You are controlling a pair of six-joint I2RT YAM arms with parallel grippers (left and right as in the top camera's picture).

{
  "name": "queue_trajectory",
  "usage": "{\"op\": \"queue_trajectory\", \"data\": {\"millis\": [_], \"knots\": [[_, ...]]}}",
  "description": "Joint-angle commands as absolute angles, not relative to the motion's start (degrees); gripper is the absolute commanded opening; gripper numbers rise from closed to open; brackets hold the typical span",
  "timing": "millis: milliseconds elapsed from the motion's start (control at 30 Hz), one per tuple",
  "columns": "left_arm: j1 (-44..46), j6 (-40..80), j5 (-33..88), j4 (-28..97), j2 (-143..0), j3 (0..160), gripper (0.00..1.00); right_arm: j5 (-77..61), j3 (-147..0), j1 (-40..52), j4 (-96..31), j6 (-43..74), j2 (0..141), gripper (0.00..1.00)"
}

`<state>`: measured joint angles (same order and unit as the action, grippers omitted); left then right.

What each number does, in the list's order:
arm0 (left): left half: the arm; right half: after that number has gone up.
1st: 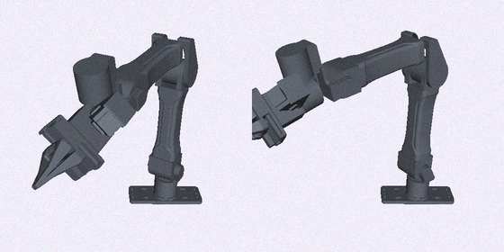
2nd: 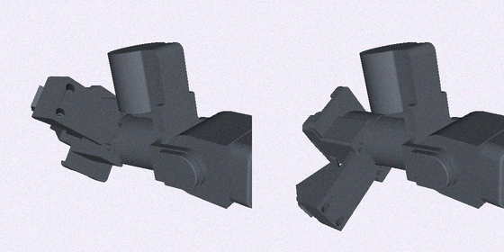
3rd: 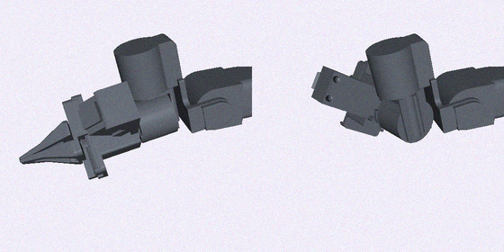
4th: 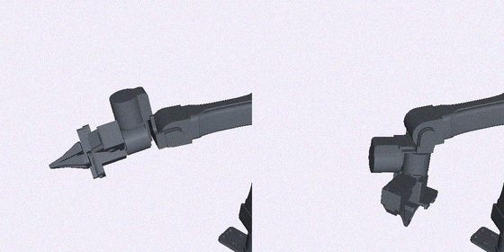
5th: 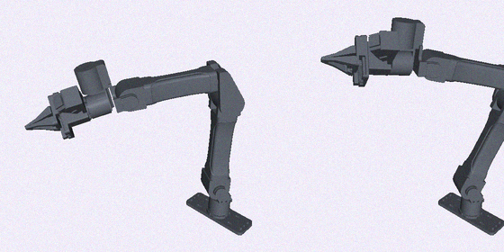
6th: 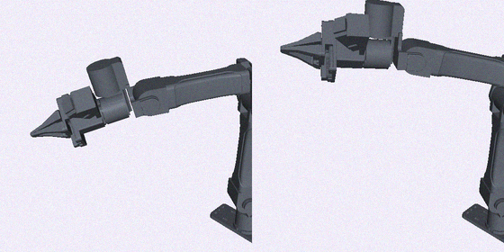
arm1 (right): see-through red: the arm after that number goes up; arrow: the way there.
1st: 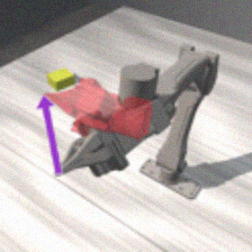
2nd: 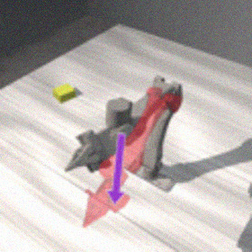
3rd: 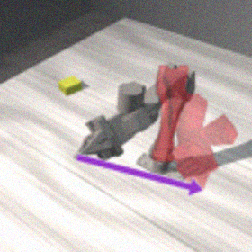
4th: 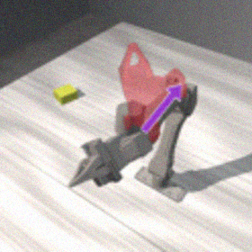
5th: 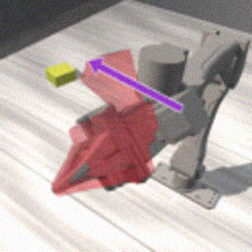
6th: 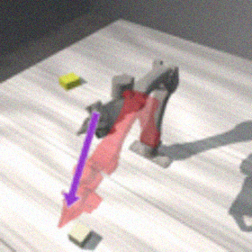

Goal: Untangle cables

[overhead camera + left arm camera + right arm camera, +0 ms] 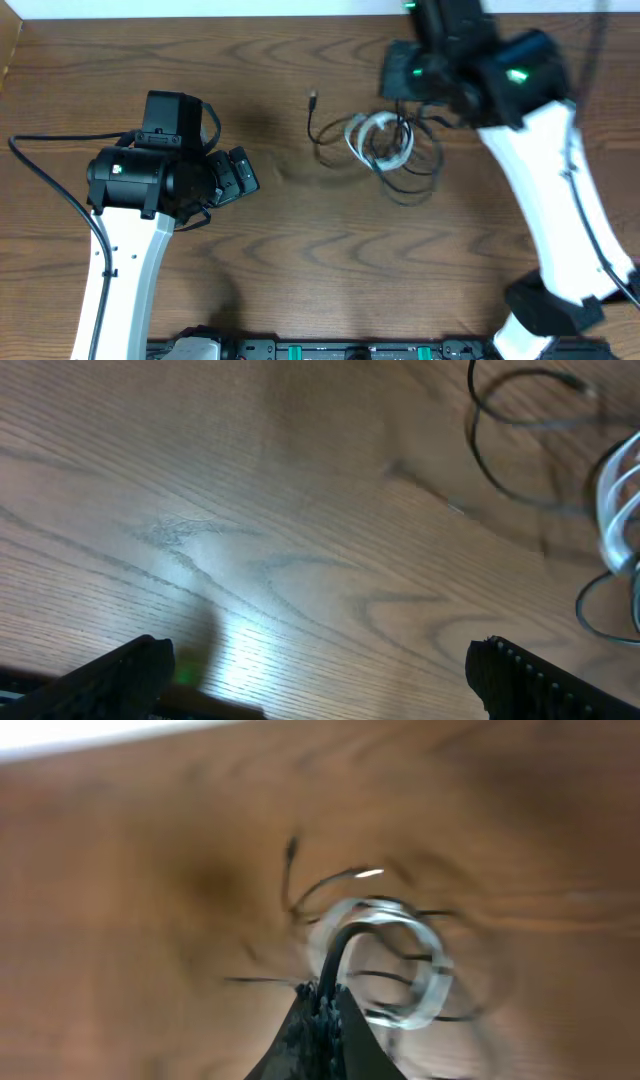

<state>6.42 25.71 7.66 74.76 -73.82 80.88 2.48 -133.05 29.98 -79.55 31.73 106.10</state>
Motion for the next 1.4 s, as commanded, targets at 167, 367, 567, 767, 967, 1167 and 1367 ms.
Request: {"op": "queue_trajectory", "data": {"millis": [167,367,567,767,967,1167,1367], "knots": [[6.13,26.00,8.14,74.98,-73.82,81.23,0.98,-7.62,-134.06,29.56,-77.06,27.90,105.27,0.02],[6.11,26.00,8.16,74.98,-73.82,81.23,0.98,-7.68,-129.75,30.57,-78.41,18.02,105.41,0.02],[6.11,26.00,8.16,74.98,-73.82,81.23,0.98,-6.55,-122.04,30.72,-77.21,15.42,105.41,0.38],[6.11,26.00,8.14,74.98,-73.82,81.23,0.98,-5.30,-117.34,30.30,-74.94,15.81,105.45,0.64],[6.11,26.00,8.14,74.98,-73.82,81.23,0.98,-4.16,-112.86,30.33,-75.29,15.77,105.47,0.85],[6.11,26.00,8.14,74.98,-73.84,81.23,0.98,-6.76,-101.47,31.22,-68.53,15.75,105.56,0.89],[6.13,26.00,8.14,74.98,-73.82,81.23,0.98,-7.57,-93.10,31.92,-62.33,15.86,105.56,0.32]]}}
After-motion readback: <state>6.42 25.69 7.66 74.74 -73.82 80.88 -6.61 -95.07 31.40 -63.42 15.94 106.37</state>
